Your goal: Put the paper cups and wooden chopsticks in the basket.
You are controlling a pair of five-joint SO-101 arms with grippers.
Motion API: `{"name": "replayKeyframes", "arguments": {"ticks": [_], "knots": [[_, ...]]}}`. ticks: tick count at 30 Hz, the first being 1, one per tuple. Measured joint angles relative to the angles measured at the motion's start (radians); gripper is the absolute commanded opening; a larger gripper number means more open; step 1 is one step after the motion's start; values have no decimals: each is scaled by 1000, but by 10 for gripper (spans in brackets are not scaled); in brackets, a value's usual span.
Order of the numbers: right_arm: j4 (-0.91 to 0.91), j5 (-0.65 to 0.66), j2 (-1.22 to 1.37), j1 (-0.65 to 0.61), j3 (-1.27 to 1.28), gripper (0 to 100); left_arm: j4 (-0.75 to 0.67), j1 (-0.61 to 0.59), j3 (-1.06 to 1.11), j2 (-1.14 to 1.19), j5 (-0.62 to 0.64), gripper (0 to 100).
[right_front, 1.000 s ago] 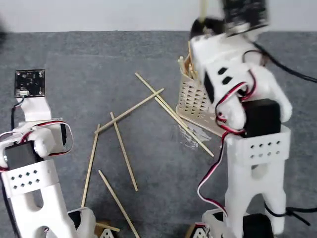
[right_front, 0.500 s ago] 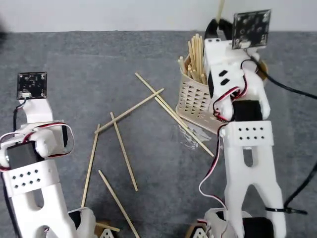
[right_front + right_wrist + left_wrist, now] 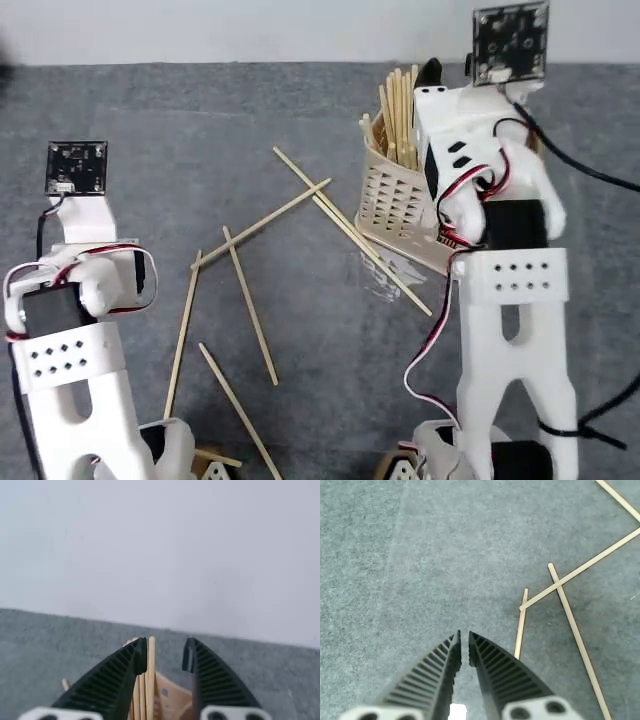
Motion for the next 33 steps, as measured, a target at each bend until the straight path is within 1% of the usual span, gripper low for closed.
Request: {"name": "replayKeyframes", "arguments": {"ticks": [3,7,10,13,16,18,21,24,28,33], "knots": [[206,0,-20,-6,-104,112,-43,0,0,0,-5,31],[454,0,-35,-21,-181,108,-97,44,0,21,-78,31],[580,0,-35,-18,-192,108,-101,110,-15,112,-137,31],[671,0,-35,-17,-192,108,-101,164,-89,244,-170,31],[746,0,-35,-18,-192,108,-101,206,-187,404,-189,31],[784,0,-35,-20,-192,108,-101,242,-259,514,-226,32],[832,0,-35,-18,-192,108,-100,308,-367,669,-316,80],[875,0,-35,-17,-192,108,-51,368,-493,813,-373,137],[901,0,-35,-20,-192,108,25,413,-690,1005,-381,170],[901,0,-35,-17,-192,107,103,442,-953,1252,-385,171]]}}
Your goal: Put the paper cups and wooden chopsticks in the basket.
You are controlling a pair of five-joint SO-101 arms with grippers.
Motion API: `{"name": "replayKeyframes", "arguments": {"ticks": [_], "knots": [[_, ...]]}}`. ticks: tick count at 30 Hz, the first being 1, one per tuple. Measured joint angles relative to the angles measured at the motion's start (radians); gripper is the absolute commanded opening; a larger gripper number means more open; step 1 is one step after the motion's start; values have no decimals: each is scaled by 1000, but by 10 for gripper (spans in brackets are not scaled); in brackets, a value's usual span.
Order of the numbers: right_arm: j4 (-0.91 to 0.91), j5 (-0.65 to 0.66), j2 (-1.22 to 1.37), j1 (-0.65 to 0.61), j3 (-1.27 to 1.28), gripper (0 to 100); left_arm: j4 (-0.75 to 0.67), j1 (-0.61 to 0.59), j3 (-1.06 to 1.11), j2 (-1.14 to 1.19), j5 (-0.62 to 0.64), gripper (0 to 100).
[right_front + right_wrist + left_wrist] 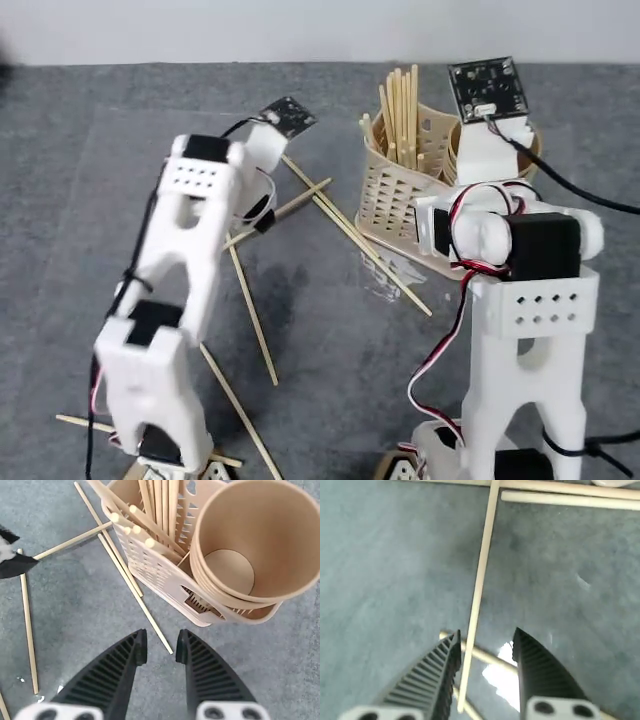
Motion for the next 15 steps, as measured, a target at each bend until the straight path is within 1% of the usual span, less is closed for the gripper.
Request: {"name": "replayKeyframes", "arguments": {"ticks": [10,15], "knots": [[0,0,0,-3,31,107,196,23,-560,442,-3,167],[0,0,0,-3,31,107,269,25,-816,647,-3,165]]}}
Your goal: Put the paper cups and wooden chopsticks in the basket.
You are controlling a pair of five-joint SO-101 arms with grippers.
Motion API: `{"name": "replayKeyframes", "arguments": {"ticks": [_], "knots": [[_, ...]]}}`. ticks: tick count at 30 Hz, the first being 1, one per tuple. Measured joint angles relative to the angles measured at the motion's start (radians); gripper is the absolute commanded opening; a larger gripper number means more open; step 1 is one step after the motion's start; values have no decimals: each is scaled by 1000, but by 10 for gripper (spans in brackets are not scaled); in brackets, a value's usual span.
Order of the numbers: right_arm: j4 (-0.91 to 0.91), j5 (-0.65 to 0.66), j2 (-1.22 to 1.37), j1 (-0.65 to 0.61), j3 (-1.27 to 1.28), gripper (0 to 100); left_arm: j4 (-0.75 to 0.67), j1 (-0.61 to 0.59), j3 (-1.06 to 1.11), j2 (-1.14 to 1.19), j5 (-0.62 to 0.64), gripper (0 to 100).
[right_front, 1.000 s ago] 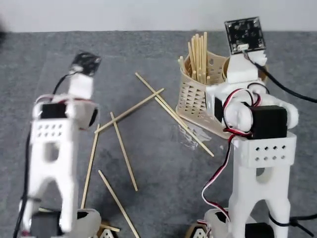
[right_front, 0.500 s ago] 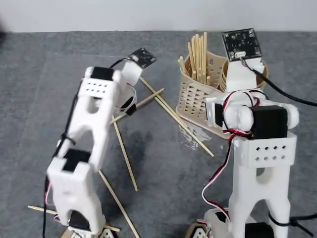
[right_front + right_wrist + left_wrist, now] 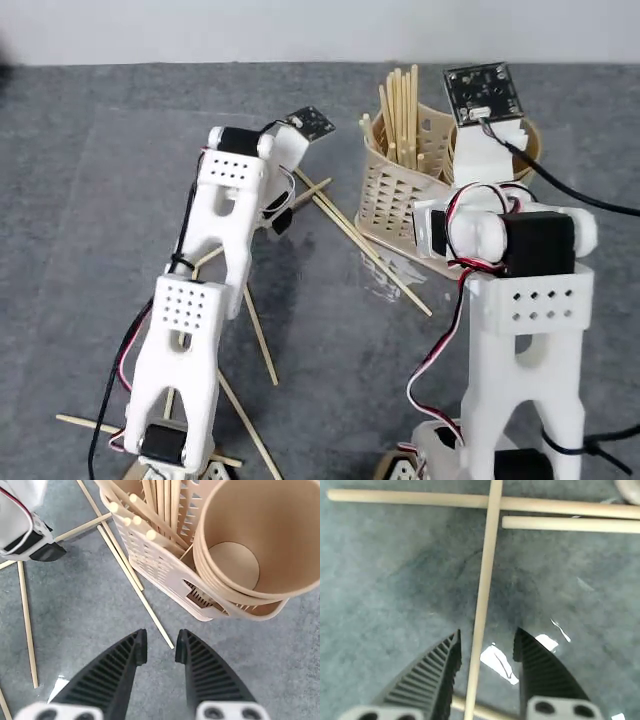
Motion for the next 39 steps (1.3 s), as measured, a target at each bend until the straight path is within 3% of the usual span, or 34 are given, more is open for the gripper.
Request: {"name": "replayKeyframes", "arguments": {"ticks": [6,21,31,36,39], "knots": [[0,0,0,0,0,107,38,8,-212,147,-2,7],[0,0,0,44,0,107,35,2,-236,146,2,11],[40,0,-3,132,0,106,35,-80,-236,-129,0,11],[52,0,-86,130,3,9,35,-89,-236,-285,114,12],[52,0,-161,135,3,16,37,-83,-236,-385,187,12]]}}
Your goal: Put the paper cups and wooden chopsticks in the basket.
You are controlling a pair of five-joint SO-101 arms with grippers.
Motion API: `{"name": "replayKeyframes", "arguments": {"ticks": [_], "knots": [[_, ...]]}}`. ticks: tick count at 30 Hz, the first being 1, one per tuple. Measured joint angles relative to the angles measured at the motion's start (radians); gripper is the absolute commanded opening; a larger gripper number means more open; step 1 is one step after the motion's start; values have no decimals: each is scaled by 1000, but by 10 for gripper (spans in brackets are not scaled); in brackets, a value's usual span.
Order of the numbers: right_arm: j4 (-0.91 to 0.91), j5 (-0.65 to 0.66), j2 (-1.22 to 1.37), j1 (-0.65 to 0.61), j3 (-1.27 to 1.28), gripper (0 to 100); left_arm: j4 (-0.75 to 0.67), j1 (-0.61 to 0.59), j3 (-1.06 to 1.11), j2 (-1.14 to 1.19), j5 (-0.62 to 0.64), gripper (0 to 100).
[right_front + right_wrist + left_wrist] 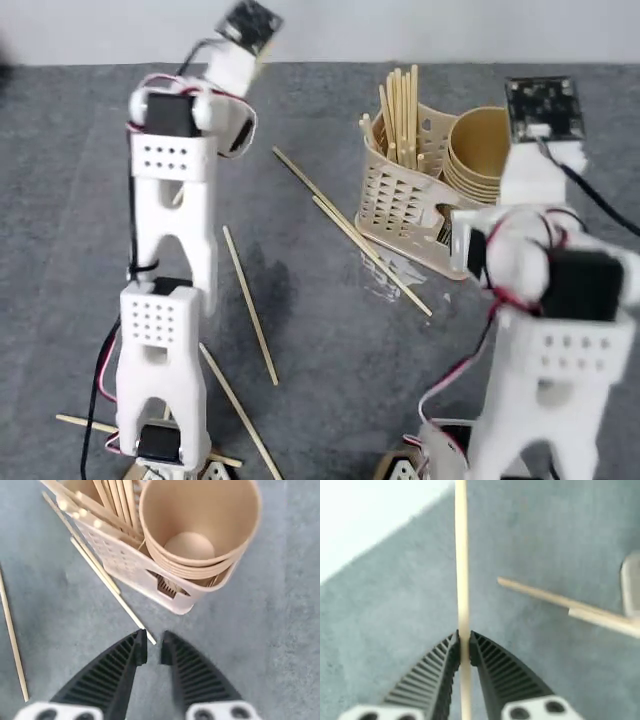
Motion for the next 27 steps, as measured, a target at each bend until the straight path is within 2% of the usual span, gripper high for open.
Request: {"name": "replayKeyframes", "arguments": {"ticks": [5,12,22,27], "knots": [[0,0,-130,57,69,9,-21,60,0,-176,138,12],[-37,0,-258,143,278,9,-181,183,-2,-347,345,12],[-158,0,-520,302,600,9,-502,315,-2,-364,601,12],[-230,21,-695,348,764,9,-585,376,-2,-313,638,11]]}}
